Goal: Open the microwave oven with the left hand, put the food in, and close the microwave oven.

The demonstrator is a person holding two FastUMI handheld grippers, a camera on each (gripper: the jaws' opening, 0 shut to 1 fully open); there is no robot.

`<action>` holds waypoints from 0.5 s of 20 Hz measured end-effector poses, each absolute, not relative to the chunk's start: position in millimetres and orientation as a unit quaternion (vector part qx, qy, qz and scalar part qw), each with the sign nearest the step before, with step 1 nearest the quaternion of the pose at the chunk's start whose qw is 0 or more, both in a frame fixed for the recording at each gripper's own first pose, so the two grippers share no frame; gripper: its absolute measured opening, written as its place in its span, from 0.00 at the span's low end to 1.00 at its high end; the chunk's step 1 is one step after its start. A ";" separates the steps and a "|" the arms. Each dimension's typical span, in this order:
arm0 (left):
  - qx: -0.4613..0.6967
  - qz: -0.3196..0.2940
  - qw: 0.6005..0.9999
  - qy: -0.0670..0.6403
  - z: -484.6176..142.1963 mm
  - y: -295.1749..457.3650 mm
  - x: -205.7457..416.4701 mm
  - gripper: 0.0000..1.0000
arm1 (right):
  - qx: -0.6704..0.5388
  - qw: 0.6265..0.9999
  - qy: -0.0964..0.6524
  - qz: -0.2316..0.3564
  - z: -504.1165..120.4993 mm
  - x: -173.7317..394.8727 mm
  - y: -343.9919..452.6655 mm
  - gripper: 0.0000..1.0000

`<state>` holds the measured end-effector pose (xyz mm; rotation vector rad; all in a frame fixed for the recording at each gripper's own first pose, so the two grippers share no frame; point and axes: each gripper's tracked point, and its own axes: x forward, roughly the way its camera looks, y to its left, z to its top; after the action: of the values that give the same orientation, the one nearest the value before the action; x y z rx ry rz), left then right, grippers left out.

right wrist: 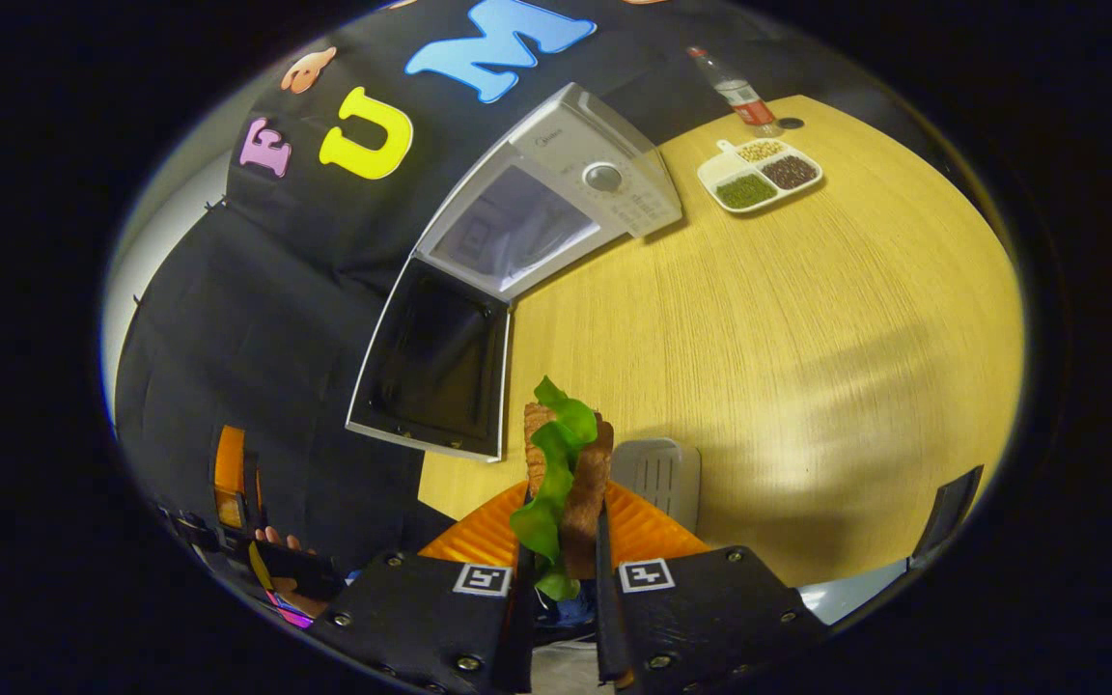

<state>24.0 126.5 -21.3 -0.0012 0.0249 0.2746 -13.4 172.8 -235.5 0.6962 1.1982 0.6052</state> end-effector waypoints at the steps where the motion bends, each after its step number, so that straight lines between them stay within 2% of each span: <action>1: 0.000 0.136 0.991 0.009 -19.8 132.2 29.0 1.00 | 0.313 0.736 0.533 0.276 -231.9 -5.0 180.8 0.26; 2: 0.001 0.135 0.991 0.008 -19.3 139.2 33.4 0.94 | 0.312 0.742 0.524 0.277 -227.9 2.5 190.6 0.26; 3: 0.003 0.134 0.991 0.008 -20.5 145.0 36.0 1.00 | 0.312 0.748 0.515 0.279 -224.8 11.6 199.5 0.26; 10: 0.007 0.146 0.989 0.005 -20.1 204.4 60.2 1.00 | 0.314 0.784 0.469 0.259 -222.9 62.6 256.7 0.26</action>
<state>60.2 204.4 -20.1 0.0139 0.0109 0.2925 62.6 256.7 -222.9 0.6786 1.0115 0.5587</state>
